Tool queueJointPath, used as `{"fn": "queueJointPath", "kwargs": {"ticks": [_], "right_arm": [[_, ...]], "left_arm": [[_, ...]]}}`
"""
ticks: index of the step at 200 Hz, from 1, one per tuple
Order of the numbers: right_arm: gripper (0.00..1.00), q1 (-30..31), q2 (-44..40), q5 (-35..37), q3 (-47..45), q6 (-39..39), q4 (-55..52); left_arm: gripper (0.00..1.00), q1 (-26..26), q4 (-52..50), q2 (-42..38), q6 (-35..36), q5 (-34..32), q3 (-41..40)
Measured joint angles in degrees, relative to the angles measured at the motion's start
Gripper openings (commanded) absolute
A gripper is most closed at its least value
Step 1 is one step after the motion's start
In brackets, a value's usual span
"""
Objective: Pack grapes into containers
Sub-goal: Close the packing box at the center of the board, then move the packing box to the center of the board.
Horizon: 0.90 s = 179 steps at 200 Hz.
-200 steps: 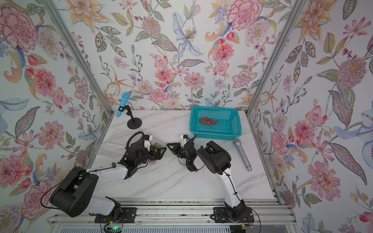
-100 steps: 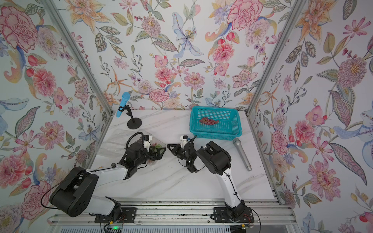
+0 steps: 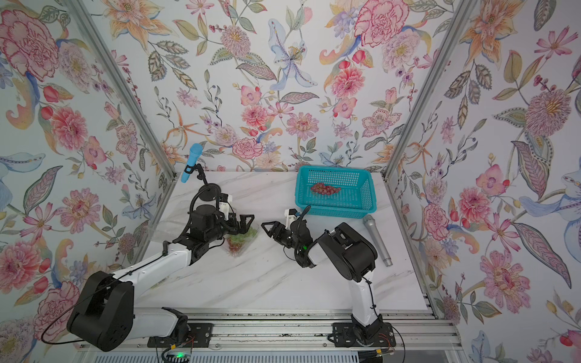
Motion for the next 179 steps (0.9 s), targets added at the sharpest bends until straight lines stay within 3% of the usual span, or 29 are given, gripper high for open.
{"fn": "queueJointPath", "kwargs": {"ticks": [32,59,120,179], "right_arm": [[1.0,0.0,-0.5,-0.4,1.1,-3.3,-5.5],[1.0,0.0,-1.6,-1.1,2.6,-6.3,-9.9],[1.0,0.0,-3.6,-1.2,3.2,-10.1,-14.8],[1.0,0.0,-3.6,-1.7,3.2,-10.3,-16.1]], "left_arm": [[1.0,6.3,-4.2,-2.7,-1.5,-0.1,-2.3],[1.0,10.1,-7.3,-5.0,-3.1,0.4,-7.2],[1.0,10.7,-7.5,-6.9,-6.1,4.4,-13.2],[1.0,9.9,-0.4,0.0,-9.4,7.4,-14.7]]}}
